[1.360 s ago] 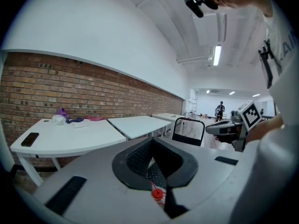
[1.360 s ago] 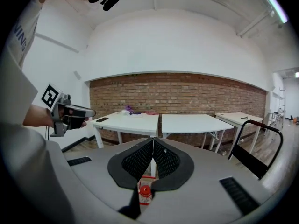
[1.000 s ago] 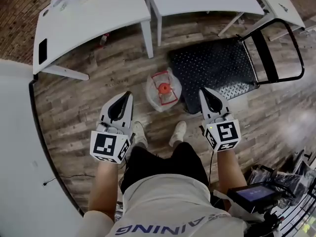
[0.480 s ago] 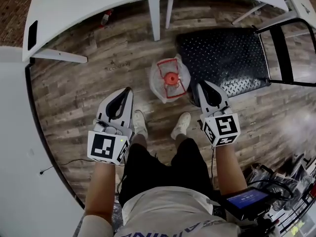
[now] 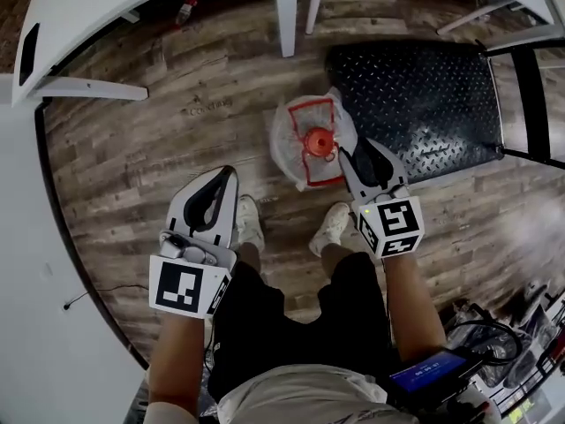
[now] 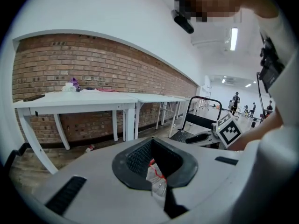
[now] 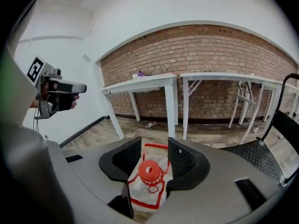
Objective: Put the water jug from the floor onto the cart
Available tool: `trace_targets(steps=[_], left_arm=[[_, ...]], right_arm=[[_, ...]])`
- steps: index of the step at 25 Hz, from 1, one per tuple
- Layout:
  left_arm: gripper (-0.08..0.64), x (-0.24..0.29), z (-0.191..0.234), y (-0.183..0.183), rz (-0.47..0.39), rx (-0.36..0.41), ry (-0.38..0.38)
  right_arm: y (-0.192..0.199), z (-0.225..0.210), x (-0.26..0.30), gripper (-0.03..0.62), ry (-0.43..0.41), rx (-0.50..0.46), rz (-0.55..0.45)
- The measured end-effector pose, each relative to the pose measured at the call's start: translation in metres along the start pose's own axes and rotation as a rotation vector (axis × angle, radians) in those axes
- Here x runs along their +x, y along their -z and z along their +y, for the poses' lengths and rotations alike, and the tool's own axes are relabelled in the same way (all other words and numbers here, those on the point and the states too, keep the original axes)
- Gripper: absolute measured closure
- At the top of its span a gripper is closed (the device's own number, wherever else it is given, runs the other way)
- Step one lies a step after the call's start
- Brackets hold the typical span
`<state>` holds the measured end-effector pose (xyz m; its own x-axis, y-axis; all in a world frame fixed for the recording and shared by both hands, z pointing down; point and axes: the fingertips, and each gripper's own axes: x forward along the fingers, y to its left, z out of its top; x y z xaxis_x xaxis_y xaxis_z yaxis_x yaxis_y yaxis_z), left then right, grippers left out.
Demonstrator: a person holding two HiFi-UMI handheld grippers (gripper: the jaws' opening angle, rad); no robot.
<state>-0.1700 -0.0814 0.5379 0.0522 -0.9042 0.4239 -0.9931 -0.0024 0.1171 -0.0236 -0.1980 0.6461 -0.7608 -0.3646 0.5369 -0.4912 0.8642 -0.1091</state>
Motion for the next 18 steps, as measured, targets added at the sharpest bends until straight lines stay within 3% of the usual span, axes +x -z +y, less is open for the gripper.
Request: trace_targets(steps=[4,6,18], left_arm=[[0.56,0.005,0.01,0.031,0.034,-0.012,-0.006],[0.56,0.007,0.015,0.041,0.044,-0.016,-0.011],[0.56,0.016,0.04,0.081,0.092,-0.067,-0.042]], right_arm=[[0.028,0.009,0.033,0.329,-0.025,-0.044,0.039],[0.042,0.014,0.051,0.3,-0.038,-0.079,0.063],[0.104,0.029,0.106,0.265,-0.1,-0.138,0.181]])
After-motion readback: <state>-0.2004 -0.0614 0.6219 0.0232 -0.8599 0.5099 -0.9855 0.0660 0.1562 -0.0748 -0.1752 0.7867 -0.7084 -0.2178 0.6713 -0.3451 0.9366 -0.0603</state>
